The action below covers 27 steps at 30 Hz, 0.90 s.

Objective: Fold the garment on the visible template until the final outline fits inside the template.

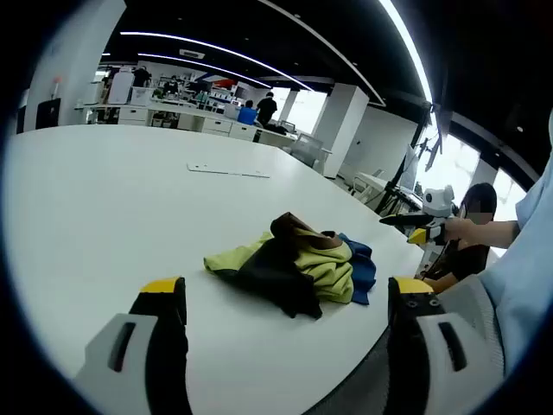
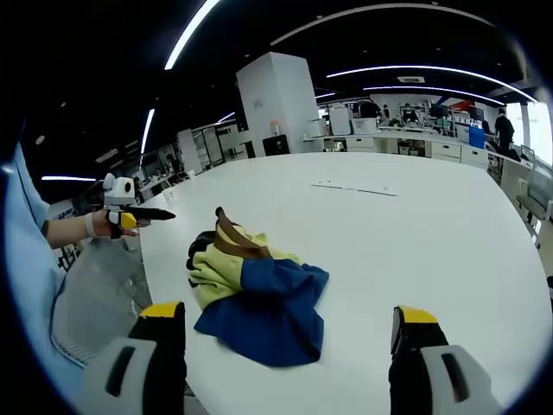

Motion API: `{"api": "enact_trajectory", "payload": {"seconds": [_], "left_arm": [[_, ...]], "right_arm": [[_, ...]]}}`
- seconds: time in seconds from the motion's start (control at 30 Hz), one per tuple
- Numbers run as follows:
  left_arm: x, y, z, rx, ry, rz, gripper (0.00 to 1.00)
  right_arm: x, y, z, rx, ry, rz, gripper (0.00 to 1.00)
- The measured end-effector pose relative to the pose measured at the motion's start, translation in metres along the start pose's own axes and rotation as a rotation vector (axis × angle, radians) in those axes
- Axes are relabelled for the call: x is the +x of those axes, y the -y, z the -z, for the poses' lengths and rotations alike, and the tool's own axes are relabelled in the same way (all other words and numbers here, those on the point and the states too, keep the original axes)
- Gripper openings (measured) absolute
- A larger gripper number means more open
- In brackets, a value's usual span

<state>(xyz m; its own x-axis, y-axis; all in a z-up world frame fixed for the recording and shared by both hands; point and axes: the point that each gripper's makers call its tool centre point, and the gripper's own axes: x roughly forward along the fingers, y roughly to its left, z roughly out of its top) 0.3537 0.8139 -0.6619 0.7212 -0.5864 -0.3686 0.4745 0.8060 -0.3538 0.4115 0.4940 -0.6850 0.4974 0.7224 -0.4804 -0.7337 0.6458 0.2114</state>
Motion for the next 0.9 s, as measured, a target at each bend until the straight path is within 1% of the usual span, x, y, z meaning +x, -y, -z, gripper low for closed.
{"api": "enact_trajectory", "payload": {"seconds": [0.07,0.2,0.4,0.6,0.8,0.9], "left_arm": [[0.000,0.000,0.000,-0.002,-0.001,0.001,0.94],[0.000,-0.001,0.000,-0.009,0.003,-0.002,0.94],[0.002,0.000,0.002,-0.014,-0.006,-0.001,0.93],[0.003,-0.002,0.001,-0.024,-0.003,-0.008,0.92],[0.003,-0.001,0.000,-0.024,0.004,-0.010,0.92],[0.002,0.000,0.002,-0.018,-0.003,-0.013,0.92]], "right_arm": [[0.002,-0.002,0.004,-0.001,-0.009,-0.003,1.00],[0.004,-0.004,0.005,0.001,-0.016,-0.010,1.00],[0.006,-0.003,0.001,0.010,0.006,-0.013,1.00],[0.007,0.001,0.000,0.009,0.016,-0.001,0.99],[0.009,-0.001,-0.002,-0.018,0.006,-0.022,0.99],[0.010,-0.001,-0.006,-0.020,0.011,-0.026,0.99]]}}
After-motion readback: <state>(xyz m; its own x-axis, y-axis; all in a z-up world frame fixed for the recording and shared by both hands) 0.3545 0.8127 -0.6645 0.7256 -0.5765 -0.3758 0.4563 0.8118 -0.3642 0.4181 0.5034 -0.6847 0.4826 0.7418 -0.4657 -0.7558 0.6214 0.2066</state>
